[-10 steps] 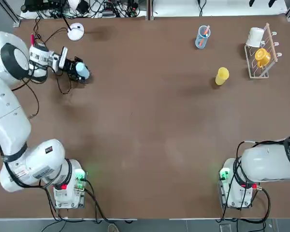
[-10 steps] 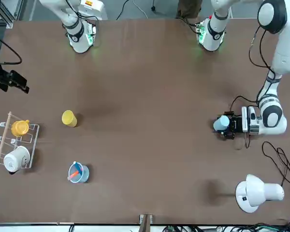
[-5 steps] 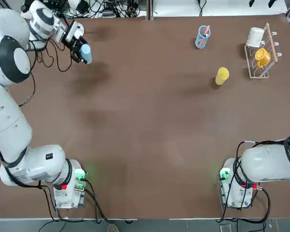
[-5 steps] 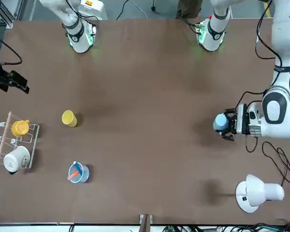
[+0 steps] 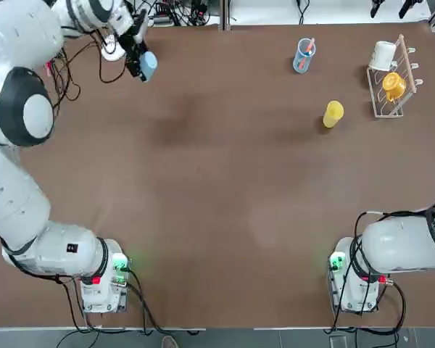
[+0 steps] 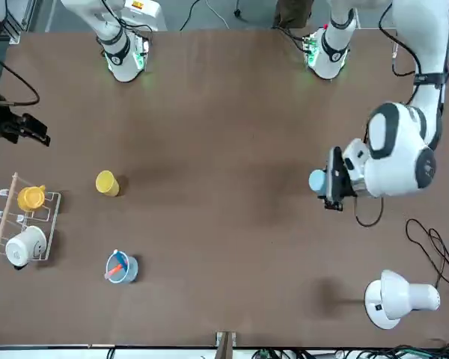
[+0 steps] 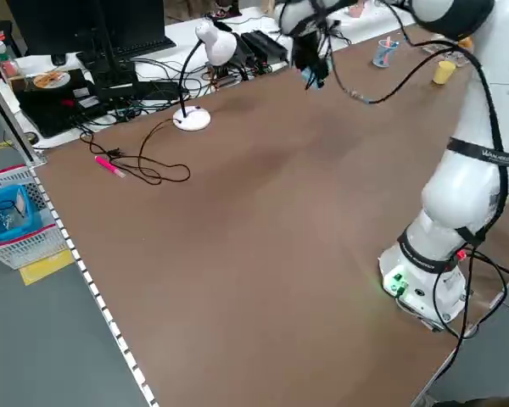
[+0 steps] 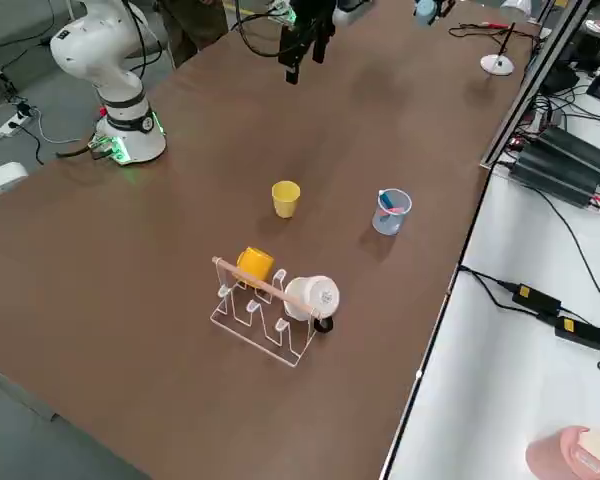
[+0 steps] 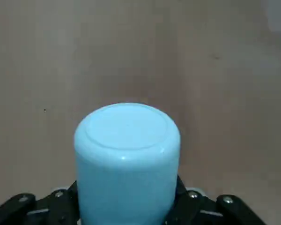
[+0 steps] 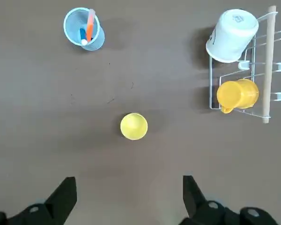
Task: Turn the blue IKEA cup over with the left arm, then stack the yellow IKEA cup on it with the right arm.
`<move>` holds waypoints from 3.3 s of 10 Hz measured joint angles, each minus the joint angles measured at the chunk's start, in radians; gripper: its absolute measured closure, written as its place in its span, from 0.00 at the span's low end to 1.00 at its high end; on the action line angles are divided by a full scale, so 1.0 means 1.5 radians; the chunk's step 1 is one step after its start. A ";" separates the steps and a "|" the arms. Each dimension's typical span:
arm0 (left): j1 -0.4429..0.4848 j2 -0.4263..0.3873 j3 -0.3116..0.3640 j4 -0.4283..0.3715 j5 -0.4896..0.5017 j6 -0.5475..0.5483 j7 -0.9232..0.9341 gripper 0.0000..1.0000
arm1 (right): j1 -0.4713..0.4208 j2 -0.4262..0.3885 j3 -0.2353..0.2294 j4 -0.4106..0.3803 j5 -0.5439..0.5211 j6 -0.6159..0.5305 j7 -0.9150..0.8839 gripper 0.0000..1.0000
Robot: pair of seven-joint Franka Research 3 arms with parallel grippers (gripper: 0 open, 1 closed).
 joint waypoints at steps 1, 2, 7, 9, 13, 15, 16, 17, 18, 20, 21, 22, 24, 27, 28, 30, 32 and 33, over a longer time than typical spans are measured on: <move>-0.035 -0.007 -0.001 0.007 0.056 0.017 -0.080 0.33 | 0.000 -0.008 0.000 -0.037 0.000 0.038 -0.010 0.00; -0.065 -0.007 -0.001 0.022 0.120 0.030 -0.147 0.33 | 0.000 -0.024 -0.001 -0.090 0.000 0.086 -0.034 0.00; -0.273 0.042 -0.003 0.090 0.478 -0.025 -0.354 0.33 | -0.016 -0.060 -0.007 -0.281 -0.002 0.272 -0.118 0.00; -0.362 0.113 -0.002 0.156 0.590 -0.115 -0.383 0.33 | -0.033 -0.037 -0.008 -0.341 -0.008 0.358 -0.136 0.00; -0.522 0.265 0.015 0.242 0.755 -0.209 -0.402 0.33 | -0.077 0.075 -0.009 -0.451 -0.010 0.625 -0.135 0.01; -0.589 0.311 0.049 0.250 0.785 -0.236 -0.403 0.32 | -0.072 0.107 -0.003 -0.458 -0.010 0.660 -0.092 0.01; -0.629 0.332 0.076 0.258 0.787 -0.246 -0.403 0.30 | -0.066 0.107 0.002 -0.458 -0.010 0.660 -0.078 0.02; -0.658 0.351 0.093 0.264 0.787 -0.251 -0.405 0.30 | -0.058 0.107 0.005 -0.458 -0.009 0.660 -0.068 0.01; -0.674 0.369 0.098 0.268 0.788 -0.253 -0.413 0.30 | -0.048 0.108 0.007 -0.461 -0.010 0.660 -0.065 0.00; -0.693 0.405 0.101 0.283 0.789 -0.254 -0.425 0.30 | -0.036 0.109 0.011 -0.483 -0.043 0.677 -0.064 0.00; -0.700 0.422 0.103 0.294 0.789 -0.254 -0.426 0.30 | -0.035 0.109 0.011 -0.501 -0.051 0.708 -0.064 0.00; -0.706 0.437 0.106 0.302 0.790 -0.254 -0.426 0.30 | -0.036 0.109 0.011 -0.517 -0.055 0.731 -0.064 0.00; -0.712 0.458 0.109 0.314 0.790 -0.255 -0.426 0.28 | -0.036 0.109 0.011 -0.523 -0.055 0.738 -0.064 0.00; -0.722 0.472 0.110 0.324 0.790 -0.255 -0.426 0.26 | -0.036 0.109 0.009 -0.524 -0.057 0.750 -0.064 0.00; -0.723 0.472 0.110 0.325 0.790 -0.255 -0.428 0.25 | -0.037 0.109 0.008 -0.527 -0.058 0.761 -0.064 0.00; -0.724 0.472 0.110 0.326 0.790 -0.255 -0.439 0.19 | -0.038 0.113 0.007 -0.544 -0.070 0.789 -0.065 0.00; -0.724 0.472 0.110 0.326 0.790 -0.255 -0.445 0.18 | -0.040 0.114 0.006 -0.561 -0.087 0.813 -0.065 0.00; -0.724 0.473 0.109 0.326 0.790 -0.255 -0.456 0.18 | -0.040 0.115 0.006 -0.571 -0.095 0.829 -0.065 0.00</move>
